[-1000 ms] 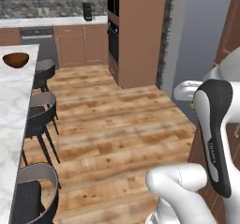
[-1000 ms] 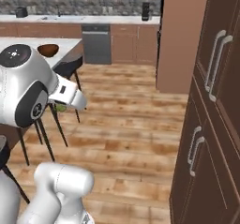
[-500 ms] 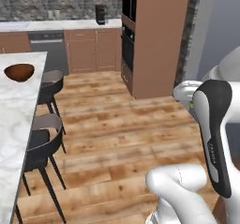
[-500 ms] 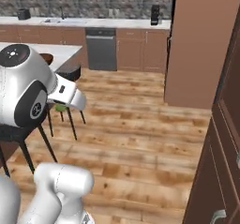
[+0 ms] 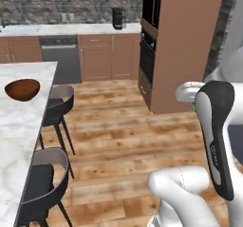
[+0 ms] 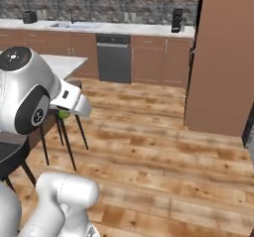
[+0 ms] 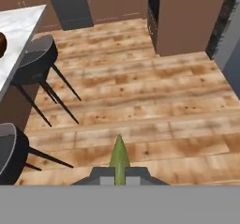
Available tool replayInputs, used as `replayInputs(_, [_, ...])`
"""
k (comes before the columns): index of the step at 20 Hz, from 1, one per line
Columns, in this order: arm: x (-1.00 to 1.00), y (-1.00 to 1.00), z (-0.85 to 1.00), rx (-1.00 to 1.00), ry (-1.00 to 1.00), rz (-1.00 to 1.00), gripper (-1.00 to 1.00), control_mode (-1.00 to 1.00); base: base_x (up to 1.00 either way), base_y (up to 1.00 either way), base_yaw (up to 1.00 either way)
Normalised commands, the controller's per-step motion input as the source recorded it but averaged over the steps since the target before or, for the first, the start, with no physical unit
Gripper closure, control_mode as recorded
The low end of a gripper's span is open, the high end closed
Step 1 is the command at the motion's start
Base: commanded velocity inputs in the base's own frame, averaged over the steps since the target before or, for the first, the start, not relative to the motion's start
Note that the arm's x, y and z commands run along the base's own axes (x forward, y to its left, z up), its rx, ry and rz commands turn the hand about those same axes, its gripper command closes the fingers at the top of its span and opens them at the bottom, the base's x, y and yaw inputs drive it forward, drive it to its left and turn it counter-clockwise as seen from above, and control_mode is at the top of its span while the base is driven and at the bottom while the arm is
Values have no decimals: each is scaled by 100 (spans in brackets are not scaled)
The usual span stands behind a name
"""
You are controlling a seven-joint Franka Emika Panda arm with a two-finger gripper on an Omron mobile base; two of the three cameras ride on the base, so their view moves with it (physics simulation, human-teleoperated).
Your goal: There is a bowl on the dining counter. Grab a lemon wedge from the fridge and place it in the bowl. Then get the liquor bottle and glass cup from the cabinet and place them next to the bowl.
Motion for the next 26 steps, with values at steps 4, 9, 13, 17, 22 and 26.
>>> replayInputs(4, [0, 0, 0, 0, 0, 0, 100, 100, 100, 0, 25])
replayInputs(9, [0, 0, 0, 0, 0, 0, 100, 100, 100, 0, 29])
replayInputs(13, [0, 0, 0, 0, 0, 0, 100, 100, 100, 0, 35])
replayInputs(17, [0, 0, 0, 0, 0, 0, 100, 100, 100, 0, 43])
replayInputs(22, [0, 0, 0, 0, 0, 0, 100, 100, 93, 0, 52])
replayInputs(26, [0, 0, 0, 0, 0, 0, 100, 100, 71, 0, 62])
